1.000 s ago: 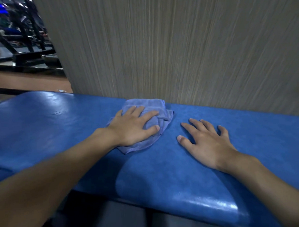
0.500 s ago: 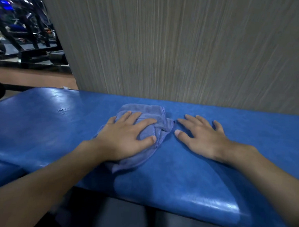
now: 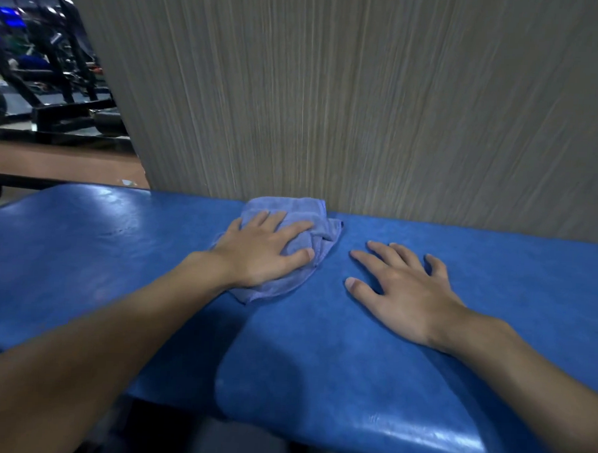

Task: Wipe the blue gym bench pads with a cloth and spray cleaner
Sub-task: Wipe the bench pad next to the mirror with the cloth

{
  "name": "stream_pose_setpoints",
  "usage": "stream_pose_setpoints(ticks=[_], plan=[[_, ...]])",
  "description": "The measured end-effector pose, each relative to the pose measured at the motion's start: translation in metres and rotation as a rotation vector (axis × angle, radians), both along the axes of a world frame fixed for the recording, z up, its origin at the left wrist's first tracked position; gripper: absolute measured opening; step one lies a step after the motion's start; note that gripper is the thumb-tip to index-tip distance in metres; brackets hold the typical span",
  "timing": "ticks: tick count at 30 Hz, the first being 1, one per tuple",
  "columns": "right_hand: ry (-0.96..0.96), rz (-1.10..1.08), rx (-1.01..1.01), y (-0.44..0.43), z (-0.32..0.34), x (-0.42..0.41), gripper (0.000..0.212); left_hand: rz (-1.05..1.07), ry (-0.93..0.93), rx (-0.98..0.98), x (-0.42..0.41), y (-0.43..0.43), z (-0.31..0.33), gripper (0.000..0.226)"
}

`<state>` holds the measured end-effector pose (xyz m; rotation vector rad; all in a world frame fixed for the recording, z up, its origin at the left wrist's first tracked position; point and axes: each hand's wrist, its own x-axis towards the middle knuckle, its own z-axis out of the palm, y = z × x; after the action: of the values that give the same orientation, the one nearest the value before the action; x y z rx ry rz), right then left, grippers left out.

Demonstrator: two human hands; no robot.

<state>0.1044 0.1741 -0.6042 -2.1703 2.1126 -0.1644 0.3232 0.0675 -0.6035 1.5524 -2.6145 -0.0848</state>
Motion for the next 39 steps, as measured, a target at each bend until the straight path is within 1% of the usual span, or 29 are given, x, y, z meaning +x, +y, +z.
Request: stream_pose_setpoints(ticks=[3,5,6,8,9,11,12,13,15,16,17,18,19,20,21,22,24,25,26,27,28,29,30,31,33,36,37,38,39], plan=[[-0.03,-0.006,0.02,0.0,0.003,0.0,0.063,-0.057,-0.037,-0.052,0.019,0.053,-0.006,0.084],[-0.06,-0.02,0.024,-0.001,0.007,0.0,0.06,-0.11,-0.001,-0.049,0.031,0.079,-0.007,0.084],[-0.087,-0.033,-0.003,-0.001,0.01,0.001,0.055,-0.126,0.081,-0.023,0.035,0.087,-0.002,0.083],[-0.175,-0.065,-0.122,-0.004,0.016,0.004,0.046,-0.085,0.294,0.02,0.045,0.087,0.012,0.082],[-0.223,-0.071,-0.174,-0.006,0.02,0.008,0.047,-0.044,0.327,0.007,0.05,0.083,0.02,0.084],[-0.321,-0.022,-0.192,-0.013,0.026,0.02,0.058,0.008,0.258,-0.022,0.065,0.075,0.029,0.09],[-0.385,0.013,-0.16,-0.019,0.028,0.027,0.069,0.018,0.211,-0.009,0.07,0.074,0.031,0.089],[-0.447,0.033,-0.113,-0.026,0.03,0.034,0.083,0.028,0.162,0.013,0.073,0.073,0.031,0.082],[-0.509,0.021,-0.043,-0.04,0.031,0.046,0.107,0.038,0.093,0.024,0.072,0.075,0.028,0.052],[-0.523,0.003,-0.031,-0.047,0.031,0.05,0.11,0.027,0.107,-0.01,0.069,0.075,0.027,0.033],[-0.523,-0.02,-0.027,-0.052,0.032,0.054,0.104,0.013,0.148,-0.048,0.066,0.073,0.027,0.019],[-0.509,-0.033,-0.028,-0.052,0.034,0.058,0.086,-0.004,0.204,-0.074,0.066,0.072,0.027,0.012],[-0.513,-0.026,-0.037,-0.053,0.037,0.061,0.057,-0.032,0.267,-0.08,0.068,0.071,0.027,0.01],[-0.558,-0.011,-0.058,-0.056,0.039,0.063,0.03,-0.074,0.338,-0.057,0.072,0.073,0.03,0.011],[-0.625,0.0,-0.098,-0.056,0.044,0.065,0.015,-0.131,0.399,-0.006,0.078,0.075,0.034,0.012],[-0.72,-0.01,-0.157,-0.056,0.047,0.068,0.012,-0.197,0.434,0.064,0.086,0.079,0.04,0.011],[-0.923,-0.07,-0.264,-0.054,0.054,0.068,0.016,-0.307,0.401,0.255,0.102,0.091,0.053,0.007],[-0.954,-0.108,-0.282,-0.053,0.055,0.067,0.019,-0.336,0.368,0.342,0.109,0.096,0.059,0.008],[-0.926,-0.131,-0.26,-0.052,0.054,0.063,0.019,-0.342,0.371,0.418,0.115,0.099,0.064,0.008],[-0.874,-0.142,-0.201,-0.05,0.051,0.06,0.017,-0.326,0.424,0.453,0.118,0.099,0.066,0.008],[-0.833,-0.144,-0.129,-0.048,0.049,0.056,0.015,-0.29,0.535,0.452,0.12,0.096,0.065,0.008],[-0.826,-0.137,-0.063,-0.045,0.047,0.054,0.012,-0.233,0.659,0.403,0.118,0.092,0.062,0.006],[-0.836,-0.124,-0.016,-0.043,0.047,0.054,0.008,-0.172,0.729,0.301,0.114,0.087,0.058,0.006],[-0.836,-0.105,0.009,-0.042,0.047,0.054,0.009,-0.127,0.717,0.182,0.109,0.083,0.051,0.006],[-0.785,-0.074,-0.023,-0.043,0.049,0.058,0.019,-0.111,0.621,0.061,0.097,0.078,0.037,0.017],[-0.731,-0.016,-0.216,-0.045,0.059,0.065,0.003,-0.164,0.504,0.037,0.078,0.079,0.025,0.047],[-0.647,0.008,-0.292,-0.045,0.063,0.066,0.002,-0.171,0.458,0.03,0.072,0.081,0.024,0.054],[-0.503,0.035,-0.364,-0.045,0.067,0.067,0.004,-0.172,0.415,0.014,0.066,0.082,0.024,0.057],[-0.358,0.062,-0.425,-0.044,0.071,0.067,0.005,-0.172,0.376,-0.009,0.061,0.082,0.025,0.053]])
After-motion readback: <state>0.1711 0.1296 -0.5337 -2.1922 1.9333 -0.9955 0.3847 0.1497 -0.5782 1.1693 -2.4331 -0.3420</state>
